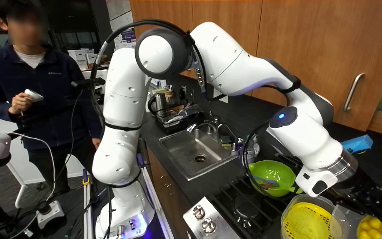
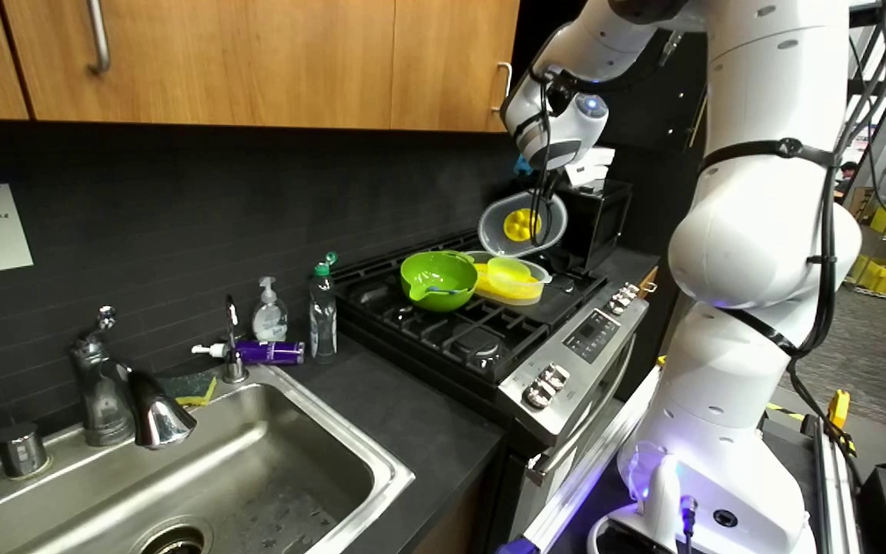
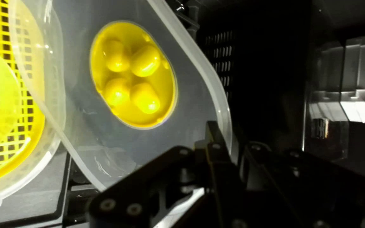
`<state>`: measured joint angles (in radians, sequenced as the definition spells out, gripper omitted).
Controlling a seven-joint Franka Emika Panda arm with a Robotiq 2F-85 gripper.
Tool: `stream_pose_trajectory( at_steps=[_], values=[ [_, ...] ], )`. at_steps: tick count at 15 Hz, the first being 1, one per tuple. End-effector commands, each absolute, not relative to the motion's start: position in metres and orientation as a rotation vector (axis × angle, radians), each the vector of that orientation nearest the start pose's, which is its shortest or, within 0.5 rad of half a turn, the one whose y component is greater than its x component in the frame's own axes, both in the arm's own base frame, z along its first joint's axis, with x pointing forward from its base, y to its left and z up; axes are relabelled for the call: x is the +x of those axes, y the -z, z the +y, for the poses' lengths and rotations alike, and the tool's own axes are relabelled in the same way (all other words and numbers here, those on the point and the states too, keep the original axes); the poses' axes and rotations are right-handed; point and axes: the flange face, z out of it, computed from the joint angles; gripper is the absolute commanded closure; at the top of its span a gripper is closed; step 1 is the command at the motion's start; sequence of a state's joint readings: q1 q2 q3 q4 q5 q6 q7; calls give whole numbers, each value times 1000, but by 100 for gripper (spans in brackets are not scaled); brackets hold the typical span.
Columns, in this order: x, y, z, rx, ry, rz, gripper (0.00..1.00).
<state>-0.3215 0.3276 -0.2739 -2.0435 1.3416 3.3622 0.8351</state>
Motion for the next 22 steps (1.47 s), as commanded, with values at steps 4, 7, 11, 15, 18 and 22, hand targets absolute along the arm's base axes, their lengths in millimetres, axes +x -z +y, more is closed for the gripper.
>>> stream_pose_trajectory(
  at_steps=[4,7,11,15,18,22],
  values=[
    [415,-402,-422,-218,1235,2455,97],
    [401,-407,-436,-134,1250,2454,97],
    [379,-400,-451,-24,1232,2474,97],
    [373,-388,-458,18,1176,2491,97],
    [375,-375,-461,19,1114,2503,97],
    [378,-364,-468,-8,1053,2509,97]
  ],
)
